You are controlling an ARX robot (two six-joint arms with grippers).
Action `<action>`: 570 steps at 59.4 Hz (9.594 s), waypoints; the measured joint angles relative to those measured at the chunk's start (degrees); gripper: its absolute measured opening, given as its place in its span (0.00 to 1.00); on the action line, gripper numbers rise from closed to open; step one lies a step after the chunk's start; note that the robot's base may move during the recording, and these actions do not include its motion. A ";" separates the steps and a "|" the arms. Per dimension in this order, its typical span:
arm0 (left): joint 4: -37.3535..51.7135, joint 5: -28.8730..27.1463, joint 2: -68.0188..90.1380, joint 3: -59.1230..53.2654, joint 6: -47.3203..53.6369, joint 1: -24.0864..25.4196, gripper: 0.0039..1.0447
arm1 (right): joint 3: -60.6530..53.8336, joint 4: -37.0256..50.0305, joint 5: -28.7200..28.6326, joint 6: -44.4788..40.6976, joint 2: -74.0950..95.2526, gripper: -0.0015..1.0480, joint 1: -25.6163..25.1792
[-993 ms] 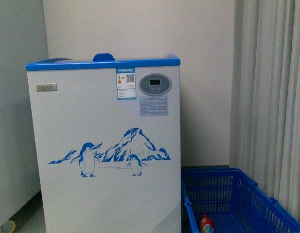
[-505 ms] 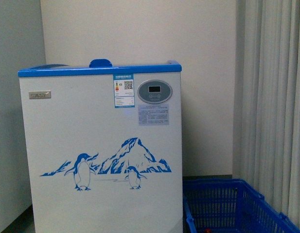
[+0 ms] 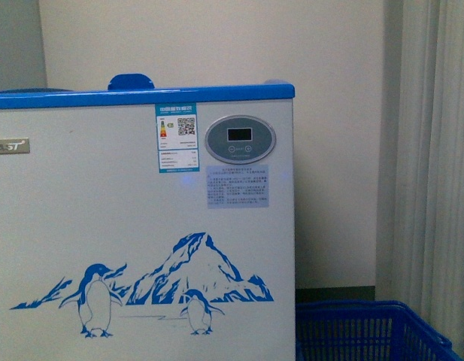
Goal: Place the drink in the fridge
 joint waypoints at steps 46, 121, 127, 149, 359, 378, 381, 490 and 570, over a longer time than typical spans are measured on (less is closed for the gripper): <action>0.00 -0.07 -0.04 0.00 0.00 0.00 0.92 | 0.00 0.00 0.00 0.00 0.00 0.93 0.00; 0.00 -0.04 0.07 0.00 0.00 0.00 0.92 | 67.84 19.67 -1.70 19.39 159.88 0.93 1.18; 0.00 -0.04 0.07 0.00 0.00 0.00 0.92 | 70.84 18.99 -1.88 20.04 163.12 0.93 2.14; 0.00 -0.07 0.07 0.00 0.00 0.00 0.92 | 78.09 15.65 -0.55 20.24 169.02 0.93 3.41; 0.00 -0.07 0.07 0.00 0.02 0.00 0.92 | 26.14 8.76 51.34 -0.83 24.00 0.39 29.46; 0.00 -0.07 0.07 0.00 0.00 0.00 0.92 | 26.16 8.76 51.41 -0.81 23.98 0.39 29.46; 0.00 -0.07 0.07 0.00 0.00 0.00 0.92 | 26.16 8.76 51.39 -0.81 24.00 0.39 29.46; 7.63 42.82 87.17 53.57 78.62 5.27 0.92 | 26.23 8.79 51.41 -0.83 24.00 0.39 29.48; 19.61 27.34 68.98 43.21 10.64 7.56 0.92 | 26.23 8.79 51.43 -0.83 24.00 0.39 29.48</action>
